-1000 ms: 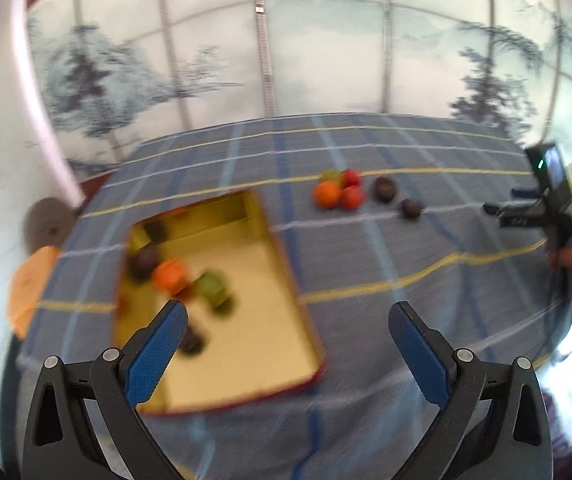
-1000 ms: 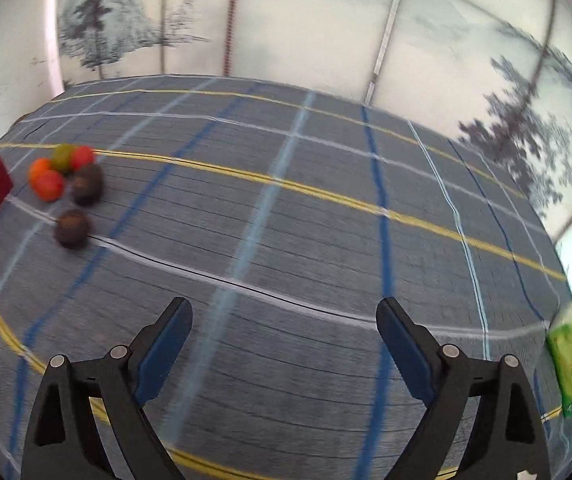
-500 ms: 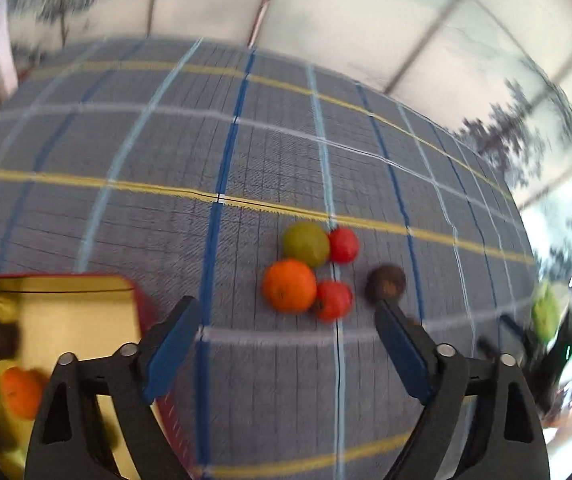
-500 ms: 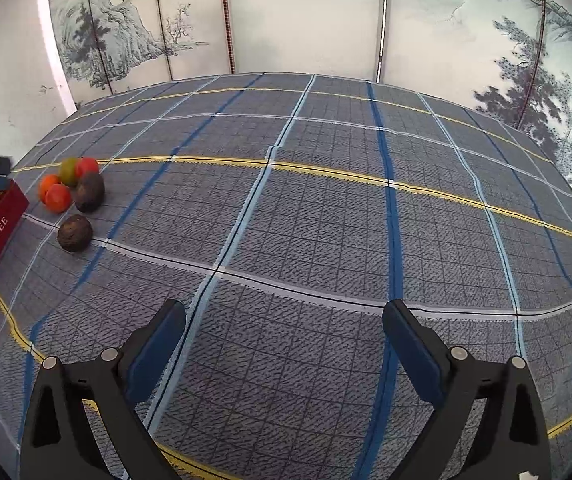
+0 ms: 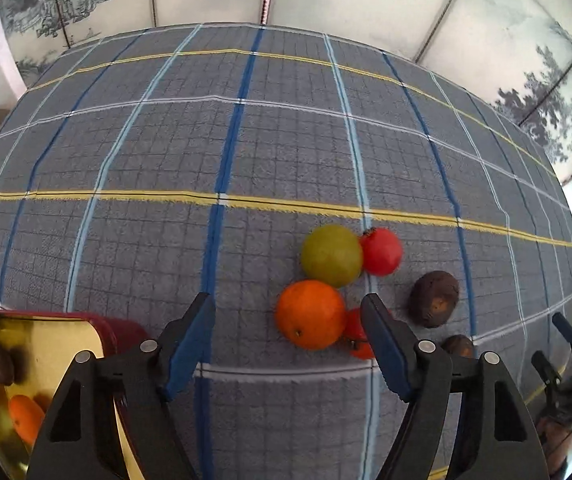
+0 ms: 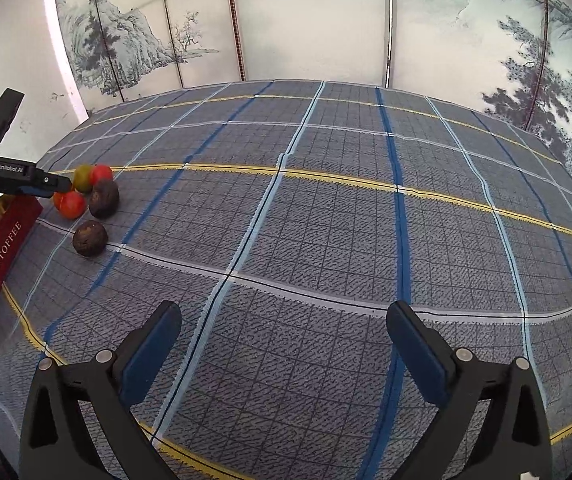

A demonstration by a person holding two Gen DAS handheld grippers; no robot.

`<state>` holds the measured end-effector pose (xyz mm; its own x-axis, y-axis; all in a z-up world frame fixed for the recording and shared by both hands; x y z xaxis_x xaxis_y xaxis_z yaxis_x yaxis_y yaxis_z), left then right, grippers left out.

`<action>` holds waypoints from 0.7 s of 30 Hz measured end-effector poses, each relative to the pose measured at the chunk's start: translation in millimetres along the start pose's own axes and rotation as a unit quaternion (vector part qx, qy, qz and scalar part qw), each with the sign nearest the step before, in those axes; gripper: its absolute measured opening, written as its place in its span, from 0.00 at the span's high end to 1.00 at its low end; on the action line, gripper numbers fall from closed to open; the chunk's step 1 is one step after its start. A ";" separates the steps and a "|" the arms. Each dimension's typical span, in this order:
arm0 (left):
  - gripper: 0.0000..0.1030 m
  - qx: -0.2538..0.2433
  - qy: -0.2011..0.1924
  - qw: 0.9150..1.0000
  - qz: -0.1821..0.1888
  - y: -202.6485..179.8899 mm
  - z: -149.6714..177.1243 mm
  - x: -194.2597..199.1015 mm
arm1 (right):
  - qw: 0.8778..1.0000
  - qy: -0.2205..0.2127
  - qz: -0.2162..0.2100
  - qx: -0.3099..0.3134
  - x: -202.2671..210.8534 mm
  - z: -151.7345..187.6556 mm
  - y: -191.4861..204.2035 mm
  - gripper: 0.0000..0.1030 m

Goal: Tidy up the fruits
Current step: 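Move the left gripper to the fruit group and grasp a red tomato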

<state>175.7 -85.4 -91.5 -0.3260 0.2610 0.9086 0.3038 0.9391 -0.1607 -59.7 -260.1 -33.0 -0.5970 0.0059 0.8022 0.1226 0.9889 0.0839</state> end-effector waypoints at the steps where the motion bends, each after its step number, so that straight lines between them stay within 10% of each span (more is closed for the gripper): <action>1: 0.28 -0.005 -0.004 1.000 -0.009 -1.0 -1.1 0.0 | 1.000 0.000 0.000 0.000 0.1 0.0 -0.5 0.01; 9: 0.42 0.014 0.021 0.999 0.044 -5.1 -7.7 -3.7 | 1.000 0.007 0.003 -0.005 -2.2 0.1 -2.9 0.01; 13: 0.42 0.067 0.052 0.988 0.129 4.6 3.0 -7.9 | 1.000 0.010 0.003 -0.006 -3.8 -0.4 -4.1 0.01; 21: 0.42 0.069 0.030 0.990 0.118 10.0 -3.2 -10.2 | 1.000 0.017 0.005 -0.006 -5.2 0.2 -3.2 0.01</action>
<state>184.9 -79.4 -101.2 -0.2059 0.4664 0.8603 0.2376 0.8766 -0.4184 -57.2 -263.2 -37.5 -0.5680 0.0101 0.8229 0.1376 0.9870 0.0828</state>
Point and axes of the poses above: each gripper's, at about its wrist camera, not at the fingertips, and x roughly against the way its jaws point, y to its left, z to its underside, the point moved 4 cm from there along -x, roughly the way its jaws point
